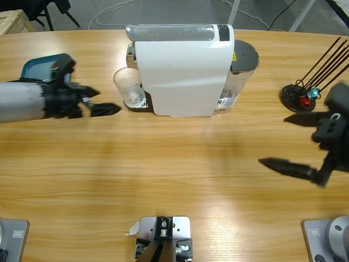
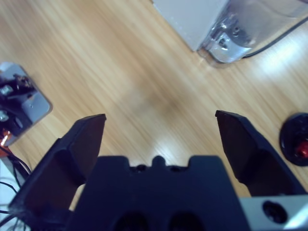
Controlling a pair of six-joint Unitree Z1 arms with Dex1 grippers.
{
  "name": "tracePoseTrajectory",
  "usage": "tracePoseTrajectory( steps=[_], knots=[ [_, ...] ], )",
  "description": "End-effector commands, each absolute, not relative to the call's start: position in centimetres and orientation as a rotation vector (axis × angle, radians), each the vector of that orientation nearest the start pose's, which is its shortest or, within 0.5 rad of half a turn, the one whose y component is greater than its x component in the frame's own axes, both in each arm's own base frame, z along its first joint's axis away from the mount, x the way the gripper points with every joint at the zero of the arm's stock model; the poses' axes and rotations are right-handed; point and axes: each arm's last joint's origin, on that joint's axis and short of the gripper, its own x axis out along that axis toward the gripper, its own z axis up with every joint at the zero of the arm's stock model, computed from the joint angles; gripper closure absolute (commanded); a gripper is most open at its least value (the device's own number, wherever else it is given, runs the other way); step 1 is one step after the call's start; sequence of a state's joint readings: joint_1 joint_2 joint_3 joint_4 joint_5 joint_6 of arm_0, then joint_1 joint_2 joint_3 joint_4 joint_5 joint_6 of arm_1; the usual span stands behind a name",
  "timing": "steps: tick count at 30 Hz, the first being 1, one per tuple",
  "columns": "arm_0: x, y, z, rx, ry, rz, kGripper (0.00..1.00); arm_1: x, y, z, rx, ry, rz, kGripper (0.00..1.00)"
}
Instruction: Pour coffee
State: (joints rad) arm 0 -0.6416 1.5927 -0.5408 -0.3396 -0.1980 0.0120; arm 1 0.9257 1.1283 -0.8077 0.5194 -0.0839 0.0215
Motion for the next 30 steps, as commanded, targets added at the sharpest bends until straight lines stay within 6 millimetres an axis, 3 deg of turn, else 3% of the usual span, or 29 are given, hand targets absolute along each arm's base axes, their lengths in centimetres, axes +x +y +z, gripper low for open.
tracePoseTrajectory(
  steps=[1, 4, 5, 9, 13, 18, 22, 30],
  knots=[
    [16.8, -13.3, 27.2, 0.212, 0.85, -0.717, 0.04, 16.3, 13.2, 35.9, -0.412, 0.943, 0.729, 0.1],
    [15.0, -11.9, 28.4, 0.211, 0.797, -0.698, 0.041, 19.8, 14.5, 38.3, -0.411, 0.957, 0.722, 0.833],
    [14.4, -11.3, 28.7, 0.217, 0.776, -0.687, 0.041, 21.1, 15.0, 39.0, -0.417, 0.964, 0.719, 0.998],
    [13.5, -9.9, 29.0, 0.285, 0.719, -0.577, 0.056, 26.3, 17.0, 40.9, -0.428, 0.991, 0.696, 1.0],
    [13.8, -10.4, 29.5, 0.325, 0.811, -0.548, 0.028, 30.5, 18.4, 41.9, -0.439, 1.038, 0.676, 1.0],
    [13.7, -10.5, 28.6, 0.339, 0.866, -0.538, 0.023, 33.5, 20.0, 42.7, -0.447, 1.037, 0.666, 1.0],
    [12.6, -9.6, 28.8, 0.315, 0.813, -0.541, 0.023, 34.2, 21.4, 42.3, -0.457, 1.044, 0.684, 1.0],
    [12.8, -9.7, 28.7, 0.312, 0.817, -0.537, 0.023, 33.5, 24.2, 41.7, -0.498, 1.073, 0.697, 1.0]
  ],
)
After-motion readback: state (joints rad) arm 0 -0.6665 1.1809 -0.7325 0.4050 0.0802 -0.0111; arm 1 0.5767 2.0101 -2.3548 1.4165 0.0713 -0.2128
